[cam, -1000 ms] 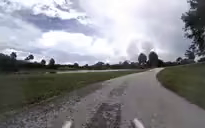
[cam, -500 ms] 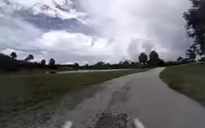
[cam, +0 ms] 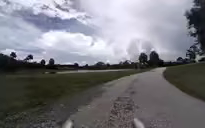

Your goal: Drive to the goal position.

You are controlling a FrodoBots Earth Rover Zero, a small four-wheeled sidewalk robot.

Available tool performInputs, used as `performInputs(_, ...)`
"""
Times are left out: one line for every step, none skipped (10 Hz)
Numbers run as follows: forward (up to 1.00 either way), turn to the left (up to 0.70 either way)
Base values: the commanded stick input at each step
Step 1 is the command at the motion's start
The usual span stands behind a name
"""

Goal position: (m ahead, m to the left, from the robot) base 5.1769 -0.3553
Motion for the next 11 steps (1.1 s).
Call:
performInputs(0.7,0.0)
performInputs(0.7,0.0)
performInputs(0.7,0.0)
performInputs(0.7,0.0)
performInputs(0.7,-0.1)
performInputs(0.7,-0.35)
performInputs(0.7,-0.35)
performInputs(0.7,-0.35)
performInputs(0.7,-0.35)
performInputs(0.7,-0.35)
performInputs(0.7,-0.35)
